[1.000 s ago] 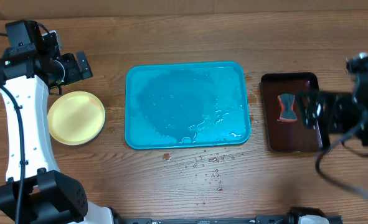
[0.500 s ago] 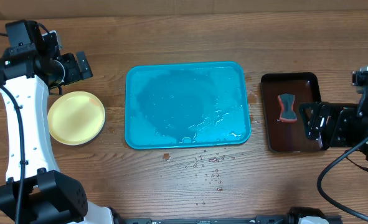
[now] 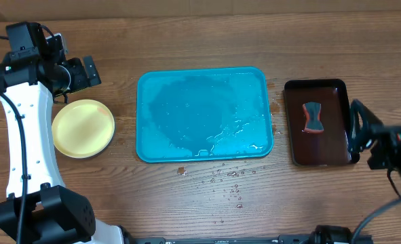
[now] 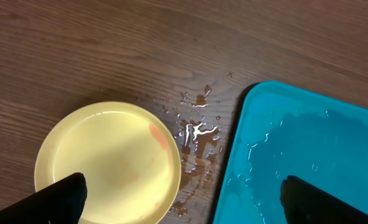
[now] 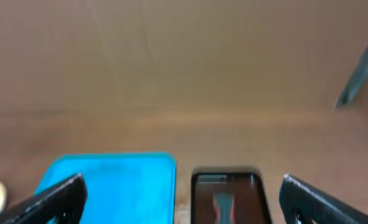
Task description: Clean dirty plates on tray and stack at the side
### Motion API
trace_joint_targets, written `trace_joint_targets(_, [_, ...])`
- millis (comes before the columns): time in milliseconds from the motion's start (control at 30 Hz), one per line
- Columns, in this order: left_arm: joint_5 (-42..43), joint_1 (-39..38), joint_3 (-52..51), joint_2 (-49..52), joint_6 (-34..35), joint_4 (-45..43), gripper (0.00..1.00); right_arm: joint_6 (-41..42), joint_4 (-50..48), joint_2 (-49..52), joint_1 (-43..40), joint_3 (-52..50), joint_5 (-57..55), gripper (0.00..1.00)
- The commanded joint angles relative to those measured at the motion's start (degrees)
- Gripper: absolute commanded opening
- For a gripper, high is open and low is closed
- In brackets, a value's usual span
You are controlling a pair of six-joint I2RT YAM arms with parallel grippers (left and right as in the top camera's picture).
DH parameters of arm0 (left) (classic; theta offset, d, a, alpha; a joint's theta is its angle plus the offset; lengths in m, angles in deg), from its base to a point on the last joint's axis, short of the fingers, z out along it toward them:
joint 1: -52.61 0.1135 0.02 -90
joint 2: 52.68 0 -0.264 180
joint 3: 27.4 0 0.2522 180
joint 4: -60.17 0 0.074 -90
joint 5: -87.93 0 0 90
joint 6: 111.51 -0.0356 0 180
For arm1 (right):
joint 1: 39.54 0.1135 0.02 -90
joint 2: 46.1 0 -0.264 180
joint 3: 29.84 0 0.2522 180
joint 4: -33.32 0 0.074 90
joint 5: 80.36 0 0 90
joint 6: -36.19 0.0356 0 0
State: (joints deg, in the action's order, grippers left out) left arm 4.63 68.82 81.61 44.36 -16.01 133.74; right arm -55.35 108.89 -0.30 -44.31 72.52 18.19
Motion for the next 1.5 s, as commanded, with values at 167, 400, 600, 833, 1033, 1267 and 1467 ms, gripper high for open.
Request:
trace_joint_targets(167, [0.39, -0.11, 0.15, 0.37, -1.25, -0.04, 1.00, -0.22, -28.57, -16.31, 0.31, -32.30, -1.95, 1.00])
trace_joint_targets(400, [0.39, -0.11, 0.15, 0.37, -1.25, -0.04, 1.00, -0.22, -50.73, -29.46, 0.31, -59.58, -1.86, 1.00])
trace_joint_targets(600, [0.39, -0.11, 0.15, 0.37, -1.25, -0.04, 1.00, -0.17, -61.20, -37.90, 0.31, -74.18, -1.46, 1.00])
trace_joint_targets(833, [0.39, -0.11, 0.15, 0.37, -1.25, -0.07, 1.00, -0.20, -64.83, -43.54, 0.31, -83.10, -1.46, 1.00])
trace_joint_targets(1033, [0.39, -0.11, 0.15, 0.37, -1.25, -0.04, 1.00, -0.20, -64.35, -44.76, 0.31, -85.31, -1.44, 1.00])
trace_joint_targets(1267, [0.39, -0.11, 0.15, 0.37, -1.25, -0.07, 1.00, -0.02, -61.81, -45.68, 0.37, -88.15, -1.03, 1.00])
trace_joint_targets(1467, [0.39, -0.11, 0.15, 0.37, -1.25, -0.04, 1.00, 3.32, -58.14, -45.66, 0.66, -88.15, 2.62, 1.00])
